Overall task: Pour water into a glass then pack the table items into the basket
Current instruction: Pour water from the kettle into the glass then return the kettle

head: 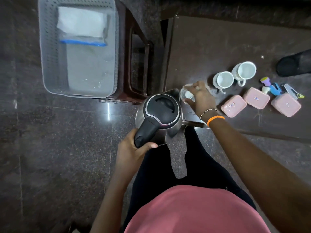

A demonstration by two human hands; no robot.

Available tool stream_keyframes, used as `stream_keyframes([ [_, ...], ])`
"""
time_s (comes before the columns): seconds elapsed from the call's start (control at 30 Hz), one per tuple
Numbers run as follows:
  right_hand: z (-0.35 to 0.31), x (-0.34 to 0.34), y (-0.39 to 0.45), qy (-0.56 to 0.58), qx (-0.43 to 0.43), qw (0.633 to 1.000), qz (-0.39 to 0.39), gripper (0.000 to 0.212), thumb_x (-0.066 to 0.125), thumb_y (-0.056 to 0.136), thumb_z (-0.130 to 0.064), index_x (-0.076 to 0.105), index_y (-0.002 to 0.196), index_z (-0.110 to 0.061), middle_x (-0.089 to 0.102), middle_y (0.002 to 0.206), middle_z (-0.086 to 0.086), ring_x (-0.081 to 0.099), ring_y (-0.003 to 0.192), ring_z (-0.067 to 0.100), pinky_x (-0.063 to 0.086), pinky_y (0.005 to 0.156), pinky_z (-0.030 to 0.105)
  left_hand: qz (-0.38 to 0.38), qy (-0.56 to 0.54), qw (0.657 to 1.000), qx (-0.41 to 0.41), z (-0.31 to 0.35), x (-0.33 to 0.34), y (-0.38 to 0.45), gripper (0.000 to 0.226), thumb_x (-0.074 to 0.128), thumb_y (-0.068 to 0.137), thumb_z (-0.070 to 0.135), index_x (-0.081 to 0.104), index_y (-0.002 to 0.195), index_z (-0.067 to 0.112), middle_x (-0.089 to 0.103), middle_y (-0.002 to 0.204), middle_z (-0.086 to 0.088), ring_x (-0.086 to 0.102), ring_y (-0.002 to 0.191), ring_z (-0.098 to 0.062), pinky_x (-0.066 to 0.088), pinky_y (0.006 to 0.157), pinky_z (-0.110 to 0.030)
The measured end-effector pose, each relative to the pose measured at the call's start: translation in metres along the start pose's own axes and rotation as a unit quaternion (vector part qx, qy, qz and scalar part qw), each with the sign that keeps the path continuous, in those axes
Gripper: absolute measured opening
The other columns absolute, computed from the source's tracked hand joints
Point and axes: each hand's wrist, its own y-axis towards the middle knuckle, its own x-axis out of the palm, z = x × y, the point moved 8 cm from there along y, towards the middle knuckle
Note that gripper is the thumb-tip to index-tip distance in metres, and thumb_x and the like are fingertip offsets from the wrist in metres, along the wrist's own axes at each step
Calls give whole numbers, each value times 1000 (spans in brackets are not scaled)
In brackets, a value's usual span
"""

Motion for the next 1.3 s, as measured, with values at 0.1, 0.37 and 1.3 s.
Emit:
stream_keyframes([
  [0.1,-58,-2,2,102,-49,993,19,30,68,80,-24,67,110,-20,51,100,3,50,77,15,41,72,24,62,-79,995,4,-1,-40,-11,41,68,50,53,59,76,24,52,60,-1,43,54,-6,40,51,-19],
  [0.37,-197,-15,33,176,-132,975,12,18,62,85,-24,71,97,-13,65,100,12,62,95,24,49,87,34,221,-162,960,56,10,-154,-25,14,59,54,40,58,67,35,58,55,21,48,48,5,35,44,-3],
  [1.3,-236,77,114,193,137,970,-62,25,55,85,-6,61,109,-5,55,88,10,65,100,42,54,89,50,274,-206,939,39,-51,-231,157,45,71,68,44,53,104,24,62,91,10,59,82,-2,52,75,-26],
])
